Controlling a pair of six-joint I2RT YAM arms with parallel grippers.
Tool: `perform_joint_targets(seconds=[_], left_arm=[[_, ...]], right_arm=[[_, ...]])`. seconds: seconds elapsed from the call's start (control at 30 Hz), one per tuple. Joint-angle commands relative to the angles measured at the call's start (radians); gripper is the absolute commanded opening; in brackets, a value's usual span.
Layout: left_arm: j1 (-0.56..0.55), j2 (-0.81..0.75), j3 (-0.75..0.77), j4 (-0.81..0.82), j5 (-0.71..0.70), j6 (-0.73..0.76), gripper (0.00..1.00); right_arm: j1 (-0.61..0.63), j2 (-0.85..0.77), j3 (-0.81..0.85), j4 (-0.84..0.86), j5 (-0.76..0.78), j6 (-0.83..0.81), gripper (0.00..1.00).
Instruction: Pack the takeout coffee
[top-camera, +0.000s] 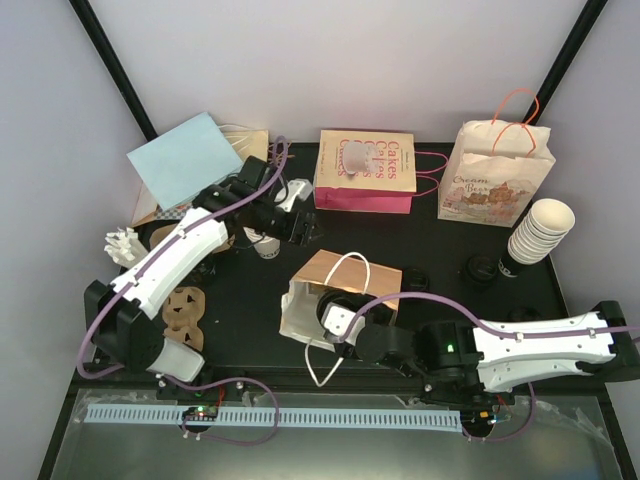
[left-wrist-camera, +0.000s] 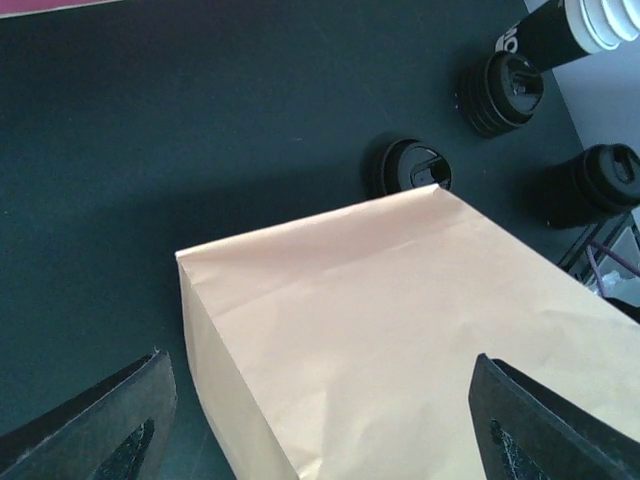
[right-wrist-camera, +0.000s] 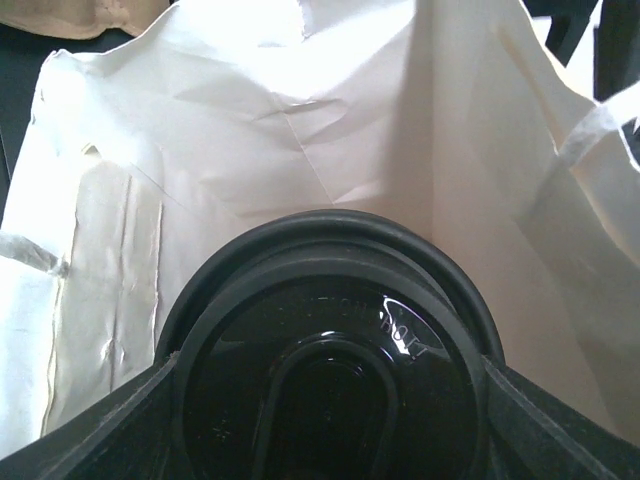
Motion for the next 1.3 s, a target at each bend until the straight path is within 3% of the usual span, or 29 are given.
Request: perform_joint_targets(seconds=[0.0,0.43,0.77,1.27], left_arm=[[0.000,0.045,0.036,0.007,0.037,0.062,0.82],[-0.001,0.246,0.112,0.010,0.039,0.124,0.82],[-0.012,0.386,0.136,0.000,0.079,0.169,0.80],[-0.037,0.554,0.227,0.004,0.120,0.168,0.78]], right_arm=[[0.007,-0.005,-0.009,0.083,0.045,-0.094,0.68],[0.007,-0.005,-0.057,0.120,-0.060,-0.232,0.65],[0.006,0.022,-0.089,0.161,-0.036,-0.350,0.65],[0.003,0.052,-0.091,0.097,-0.070,-0.394,0.63]])
